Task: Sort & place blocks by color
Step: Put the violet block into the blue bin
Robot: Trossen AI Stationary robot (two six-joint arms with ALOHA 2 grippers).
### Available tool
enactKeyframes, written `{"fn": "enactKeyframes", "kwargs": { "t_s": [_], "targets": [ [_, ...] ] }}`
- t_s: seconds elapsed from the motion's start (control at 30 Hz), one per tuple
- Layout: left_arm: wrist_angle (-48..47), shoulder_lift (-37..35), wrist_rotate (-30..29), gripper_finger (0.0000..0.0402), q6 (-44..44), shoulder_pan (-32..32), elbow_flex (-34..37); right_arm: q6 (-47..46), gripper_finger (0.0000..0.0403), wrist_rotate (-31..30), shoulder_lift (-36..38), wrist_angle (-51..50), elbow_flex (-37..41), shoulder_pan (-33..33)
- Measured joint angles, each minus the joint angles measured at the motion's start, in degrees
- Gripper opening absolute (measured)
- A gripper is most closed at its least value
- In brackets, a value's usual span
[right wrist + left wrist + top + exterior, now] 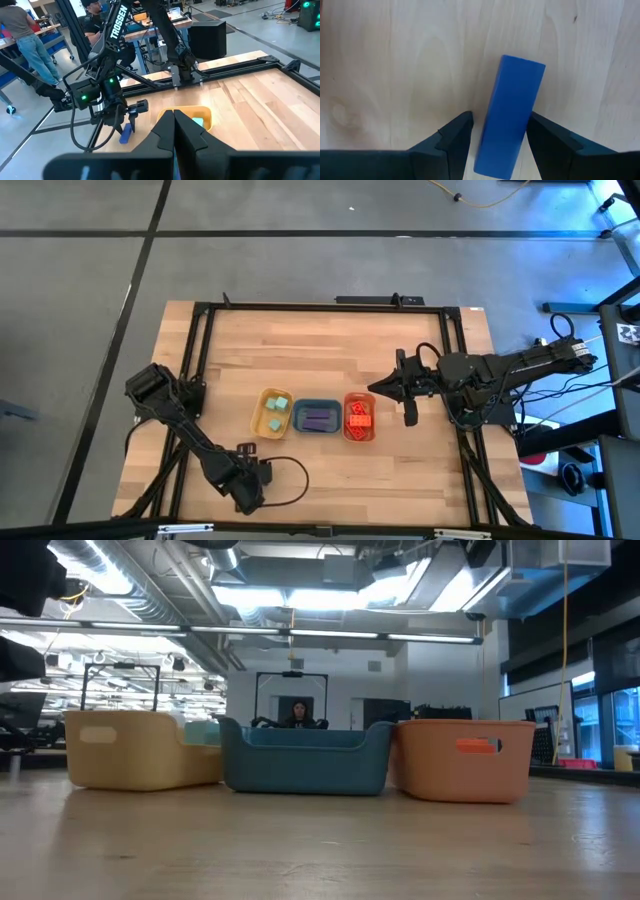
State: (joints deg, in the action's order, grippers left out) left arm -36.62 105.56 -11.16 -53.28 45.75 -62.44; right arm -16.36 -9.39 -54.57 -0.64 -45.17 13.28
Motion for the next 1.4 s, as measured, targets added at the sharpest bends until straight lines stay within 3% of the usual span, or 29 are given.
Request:
{"fn": "enactKeyframes", "kwargs": {
  "t_s": [0.4,0.8,1.13,1.27,1.4],
  "targets": [
    [0.46,0.02,-0.46,0.0179,8.94,-0.04,0.07,-0.01,0.0000,-0.02,0.00,0.02,0.00,-0.09],
    [0.21,0.09,0.20,0.0097,9.02,-0.17,0.09,-0.04,0.0000,-0.04,0.00,0.04,0.00,-0.09],
    [-0.04,-0.74,4.91,0.0097,10.67,-2.72,0.20,-0.04,0.0000,-0.04,0.00,0.02,0.00,-0.09],
    [-2.32,-4.92,11.60,0.0097,16.59,-5.43,0.51,-0.04,0.0000,-0.07,0.00,-0.02,0.00,-0.15],
    [-5.11,-13.03,11.58,0.0096,21.94,-9.54,0.33,-0.28,0.0000,-0.04,0.00,-0.31,-0.02,-0.15]
  ]
}}
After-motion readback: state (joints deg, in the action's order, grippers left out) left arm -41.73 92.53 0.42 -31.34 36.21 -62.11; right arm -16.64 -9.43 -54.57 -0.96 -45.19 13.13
